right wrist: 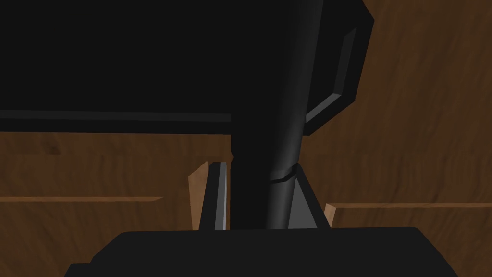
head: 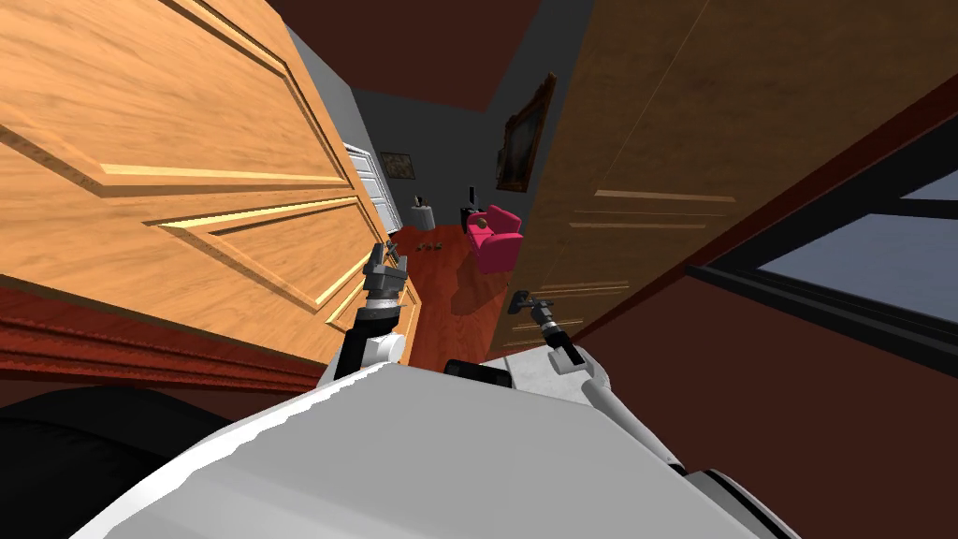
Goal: Push the door open
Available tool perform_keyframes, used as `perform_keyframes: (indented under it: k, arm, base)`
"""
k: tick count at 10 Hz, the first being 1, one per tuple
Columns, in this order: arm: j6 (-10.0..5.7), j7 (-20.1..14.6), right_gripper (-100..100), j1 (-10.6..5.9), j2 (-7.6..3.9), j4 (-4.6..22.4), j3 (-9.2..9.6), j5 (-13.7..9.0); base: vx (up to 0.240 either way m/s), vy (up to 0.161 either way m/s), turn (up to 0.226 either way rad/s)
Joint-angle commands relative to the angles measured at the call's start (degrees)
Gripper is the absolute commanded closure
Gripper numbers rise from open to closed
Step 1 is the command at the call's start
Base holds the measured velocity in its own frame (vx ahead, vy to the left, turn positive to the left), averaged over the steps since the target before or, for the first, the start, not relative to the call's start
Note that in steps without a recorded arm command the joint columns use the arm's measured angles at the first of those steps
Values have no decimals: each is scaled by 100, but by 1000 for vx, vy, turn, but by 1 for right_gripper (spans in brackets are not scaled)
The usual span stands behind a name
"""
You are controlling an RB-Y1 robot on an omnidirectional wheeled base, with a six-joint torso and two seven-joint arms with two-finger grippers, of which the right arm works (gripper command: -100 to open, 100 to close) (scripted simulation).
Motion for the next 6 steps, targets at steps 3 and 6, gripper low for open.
perform_keyframes:
  k: [3,6]
  arm:
    - [-41,90,100,-193,97,294,-289,7]
    - [10,168,100,-296,208,474,-498,16]
  base:
    - [96,77,-21]
    - [105,80,-28]
